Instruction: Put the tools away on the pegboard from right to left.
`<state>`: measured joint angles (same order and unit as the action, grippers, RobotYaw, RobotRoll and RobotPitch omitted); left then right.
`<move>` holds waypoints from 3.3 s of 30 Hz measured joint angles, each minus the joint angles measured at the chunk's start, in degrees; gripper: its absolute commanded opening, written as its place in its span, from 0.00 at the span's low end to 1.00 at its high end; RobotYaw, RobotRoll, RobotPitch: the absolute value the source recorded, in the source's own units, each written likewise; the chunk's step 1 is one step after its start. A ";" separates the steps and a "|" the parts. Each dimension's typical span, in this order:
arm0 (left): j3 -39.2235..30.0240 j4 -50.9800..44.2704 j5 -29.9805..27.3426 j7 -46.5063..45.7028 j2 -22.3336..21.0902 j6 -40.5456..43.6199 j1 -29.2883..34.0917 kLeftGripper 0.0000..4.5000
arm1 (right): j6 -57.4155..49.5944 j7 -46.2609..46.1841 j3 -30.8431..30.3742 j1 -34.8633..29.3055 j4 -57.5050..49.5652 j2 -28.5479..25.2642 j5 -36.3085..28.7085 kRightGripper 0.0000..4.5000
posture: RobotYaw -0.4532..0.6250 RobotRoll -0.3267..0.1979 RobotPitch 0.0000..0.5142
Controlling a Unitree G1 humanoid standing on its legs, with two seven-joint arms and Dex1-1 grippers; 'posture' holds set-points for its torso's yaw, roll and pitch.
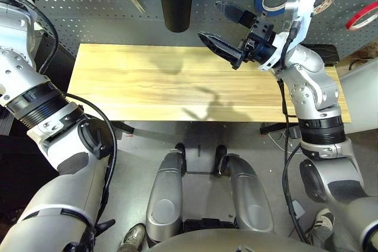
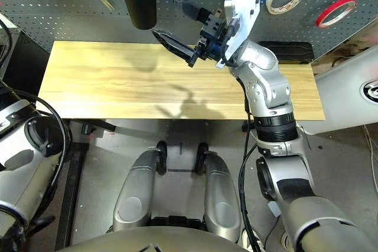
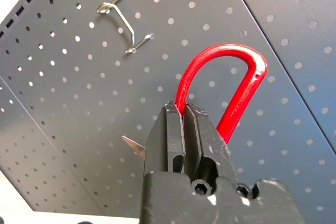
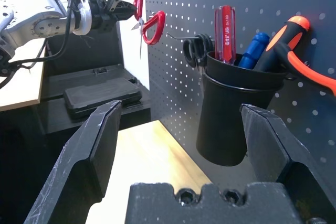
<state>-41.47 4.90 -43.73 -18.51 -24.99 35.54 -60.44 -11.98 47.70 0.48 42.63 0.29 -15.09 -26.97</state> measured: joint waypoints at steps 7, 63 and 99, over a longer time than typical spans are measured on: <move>1.08 0.00 -1.25 0.00 0.66 0.00 0.00 0.01 | 1.48 -0.83 -0.07 0.43 0.89 0.12 1.83 1.00 | 0.46 0.62 0.59; 3.88 11.61 2.04 0.69 3.83 -14.03 0.81 0.01 | -10.17 -0.25 0.72 9.13 -0.37 -3.57 -2.60 1.00 | 0.43 0.62 0.59; 2.49 8.04 -5.94 2.81 1.23 -11.93 1.92 0.01 | -9.27 0.58 0.27 8.13 0.18 -3.66 -1.97 1.00 | 0.42 0.62 0.56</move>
<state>-38.98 12.94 -49.68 -15.71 -23.76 23.61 -58.52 -21.25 48.28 0.75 50.76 0.47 -18.75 -28.94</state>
